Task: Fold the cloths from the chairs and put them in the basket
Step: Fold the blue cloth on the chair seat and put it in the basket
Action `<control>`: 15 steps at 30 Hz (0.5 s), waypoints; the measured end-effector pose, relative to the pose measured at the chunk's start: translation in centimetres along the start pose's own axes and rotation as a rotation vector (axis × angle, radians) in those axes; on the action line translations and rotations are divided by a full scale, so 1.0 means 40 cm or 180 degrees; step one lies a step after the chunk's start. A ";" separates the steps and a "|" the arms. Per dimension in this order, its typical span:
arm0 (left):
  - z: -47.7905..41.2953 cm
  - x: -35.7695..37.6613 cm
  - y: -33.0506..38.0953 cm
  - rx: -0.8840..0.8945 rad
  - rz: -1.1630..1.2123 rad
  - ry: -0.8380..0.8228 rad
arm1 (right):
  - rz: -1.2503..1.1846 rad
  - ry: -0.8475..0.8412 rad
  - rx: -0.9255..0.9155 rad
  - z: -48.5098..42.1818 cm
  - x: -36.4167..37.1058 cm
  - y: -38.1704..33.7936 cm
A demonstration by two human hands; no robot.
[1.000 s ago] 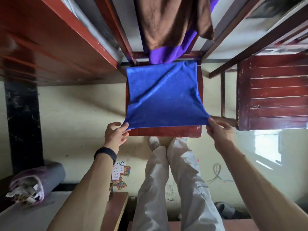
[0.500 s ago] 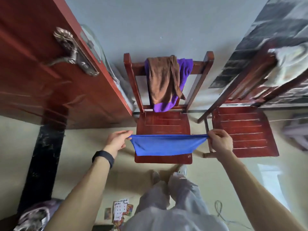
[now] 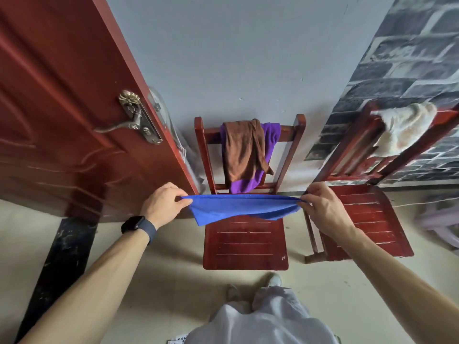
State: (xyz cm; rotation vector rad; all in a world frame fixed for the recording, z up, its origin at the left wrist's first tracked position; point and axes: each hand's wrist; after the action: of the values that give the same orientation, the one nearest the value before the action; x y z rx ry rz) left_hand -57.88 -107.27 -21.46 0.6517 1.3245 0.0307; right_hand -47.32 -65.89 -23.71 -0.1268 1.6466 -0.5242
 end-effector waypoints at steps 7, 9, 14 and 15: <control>-0.021 -0.052 -0.044 0.0692 -0.0755 0.0171 | 0.0464 0.0430 -0.1002 -0.049 -0.039 0.011; -0.021 -0.049 -0.041 0.0752 -0.0890 0.0160 | 0.0452 0.0410 -0.1003 -0.041 -0.033 0.012; -0.008 -0.050 -0.044 0.0867 -0.0944 0.0311 | 0.0569 0.0290 -0.1330 -0.029 -0.037 0.003; -0.006 -0.049 -0.045 0.0902 -0.0955 0.0339 | 0.0569 0.0270 -0.1340 -0.026 -0.039 0.000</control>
State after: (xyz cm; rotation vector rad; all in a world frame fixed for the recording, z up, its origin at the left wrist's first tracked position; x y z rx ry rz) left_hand -59.22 -109.40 -20.58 0.6897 1.5335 -0.3762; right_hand -48.07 -65.03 -22.22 -0.2669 1.8130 -0.0420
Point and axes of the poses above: each hand's wrist, its own z-axis away from the middle knuckle, its own x-axis out of the palm, y = z × x, and after that the axes turned 15 degrees about x, right-handed
